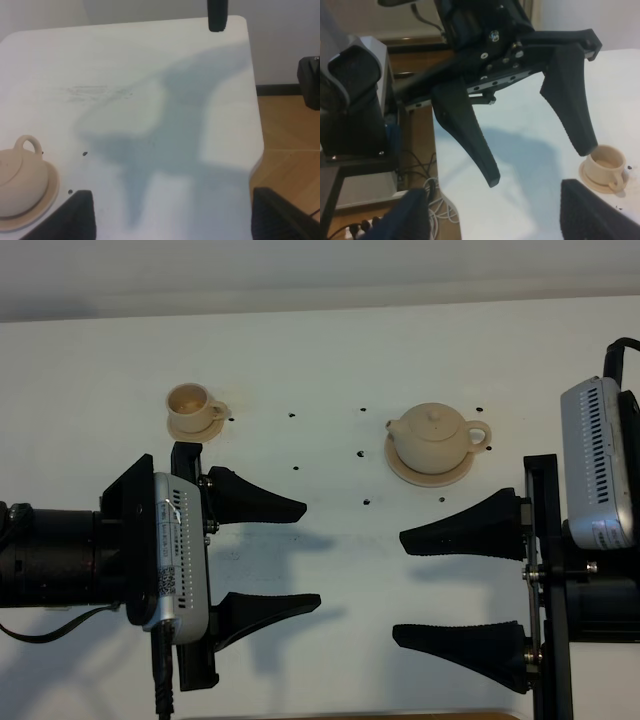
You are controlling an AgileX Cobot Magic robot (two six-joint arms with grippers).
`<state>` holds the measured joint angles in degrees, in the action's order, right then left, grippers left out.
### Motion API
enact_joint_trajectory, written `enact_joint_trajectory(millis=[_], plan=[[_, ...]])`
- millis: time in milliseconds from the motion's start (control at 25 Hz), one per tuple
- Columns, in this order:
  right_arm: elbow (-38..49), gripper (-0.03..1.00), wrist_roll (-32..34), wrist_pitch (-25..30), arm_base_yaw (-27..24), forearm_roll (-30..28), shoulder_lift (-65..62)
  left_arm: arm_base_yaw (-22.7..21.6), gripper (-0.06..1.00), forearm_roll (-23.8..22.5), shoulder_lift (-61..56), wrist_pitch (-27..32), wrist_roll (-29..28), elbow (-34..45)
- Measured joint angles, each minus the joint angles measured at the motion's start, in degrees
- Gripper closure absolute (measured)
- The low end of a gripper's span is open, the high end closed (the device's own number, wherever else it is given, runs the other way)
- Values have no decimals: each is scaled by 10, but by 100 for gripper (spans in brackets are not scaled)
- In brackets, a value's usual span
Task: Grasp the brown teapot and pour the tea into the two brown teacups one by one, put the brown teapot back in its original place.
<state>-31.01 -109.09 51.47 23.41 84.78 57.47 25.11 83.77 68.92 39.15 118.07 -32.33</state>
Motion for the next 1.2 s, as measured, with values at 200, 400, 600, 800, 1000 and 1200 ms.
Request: enact_joint_trajectory(millis=[200, 400, 600, 800, 1000, 1200], plan=[[0, 43, -3, 0, 0, 0, 0, 0, 25, 0, 0, 0, -2, 0], [0, 43, -5, 0, 0, 0, 0, 0, 25, 0, 0, -1, -4, 0], [0, 43, -5, -1, 0, 0, 0, 0, 25, -3, -3, -20, -27, 0], [0, 43, 3, -22, 0, 0, 0, 0, 25, -43, -45, -111, -105, 0], [0, 43, 32, -50, 0, -1, 0, 0, 27, -194, -99, -218, -305, 0], [0, 43, 72, -91, 0, -13, 0, -6, 32, -446, -141, -229, -558, -6]])
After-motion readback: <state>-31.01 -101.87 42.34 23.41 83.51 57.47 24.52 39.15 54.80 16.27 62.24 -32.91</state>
